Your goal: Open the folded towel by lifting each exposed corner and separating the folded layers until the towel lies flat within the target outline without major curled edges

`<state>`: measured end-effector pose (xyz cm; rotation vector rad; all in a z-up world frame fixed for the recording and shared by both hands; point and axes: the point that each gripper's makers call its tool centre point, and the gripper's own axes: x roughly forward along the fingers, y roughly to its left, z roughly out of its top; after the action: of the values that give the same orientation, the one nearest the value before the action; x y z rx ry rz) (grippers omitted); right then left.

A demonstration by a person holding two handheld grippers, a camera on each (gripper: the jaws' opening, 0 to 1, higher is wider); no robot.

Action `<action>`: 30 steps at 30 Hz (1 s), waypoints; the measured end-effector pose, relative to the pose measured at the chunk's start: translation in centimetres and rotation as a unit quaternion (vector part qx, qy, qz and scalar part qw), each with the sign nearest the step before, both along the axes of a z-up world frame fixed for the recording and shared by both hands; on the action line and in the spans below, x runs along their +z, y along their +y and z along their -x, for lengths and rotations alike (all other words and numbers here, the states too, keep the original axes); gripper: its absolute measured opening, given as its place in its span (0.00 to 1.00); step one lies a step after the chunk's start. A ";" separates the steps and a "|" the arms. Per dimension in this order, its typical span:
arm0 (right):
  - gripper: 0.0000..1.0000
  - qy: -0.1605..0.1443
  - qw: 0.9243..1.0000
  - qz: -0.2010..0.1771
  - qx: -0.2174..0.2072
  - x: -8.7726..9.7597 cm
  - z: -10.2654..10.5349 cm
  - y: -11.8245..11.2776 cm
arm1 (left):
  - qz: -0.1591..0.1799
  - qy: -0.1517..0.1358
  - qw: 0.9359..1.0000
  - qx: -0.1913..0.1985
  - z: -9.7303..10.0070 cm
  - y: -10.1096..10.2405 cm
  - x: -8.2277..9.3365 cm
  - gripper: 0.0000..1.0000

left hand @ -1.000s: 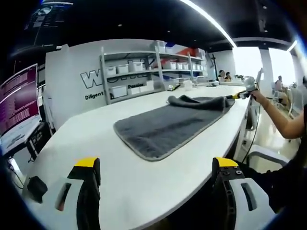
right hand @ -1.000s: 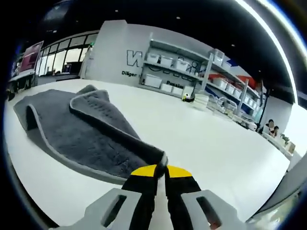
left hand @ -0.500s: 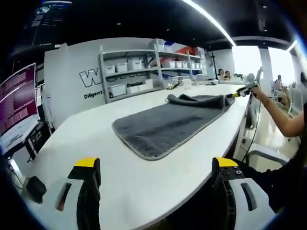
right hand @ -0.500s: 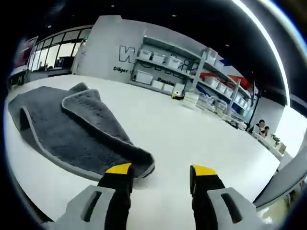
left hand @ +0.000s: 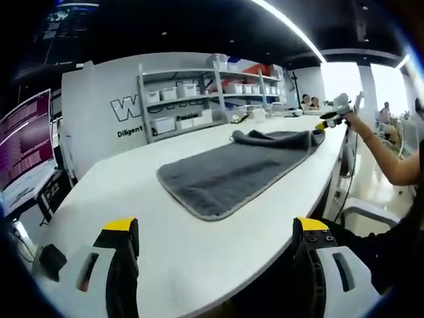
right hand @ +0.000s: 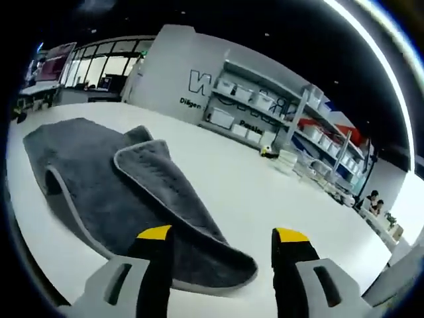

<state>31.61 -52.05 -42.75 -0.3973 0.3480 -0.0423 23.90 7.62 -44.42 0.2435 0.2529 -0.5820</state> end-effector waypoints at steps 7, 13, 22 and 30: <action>0.57 0.008 0.997 0.018 0.068 0.3 -3.4 5.3 | 0.001 -0.002 1.000 0.000 0.0 0.2 0.2 0.95; 0.54 0.026 0.993 0.024 0.112 -0.2 -5.8 9.5 | 0.000 -0.003 1.000 0.002 0.0 0.3 0.2 0.95; 0.44 0.040 0.985 0.002 0.166 -0.9 -9.0 16.4 | -0.002 0.000 1.000 -0.002 0.0 0.1 0.0 0.96; 0.32 0.072 0.981 0.006 0.183 -2.7 -11.4 19.1 | 0.001 -0.003 1.000 0.002 0.2 0.4 0.2 0.96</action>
<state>42.98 -32.96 -45.44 -0.4730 0.4128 0.3450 23.72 8.06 -44.20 0.2424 0.2464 -0.5782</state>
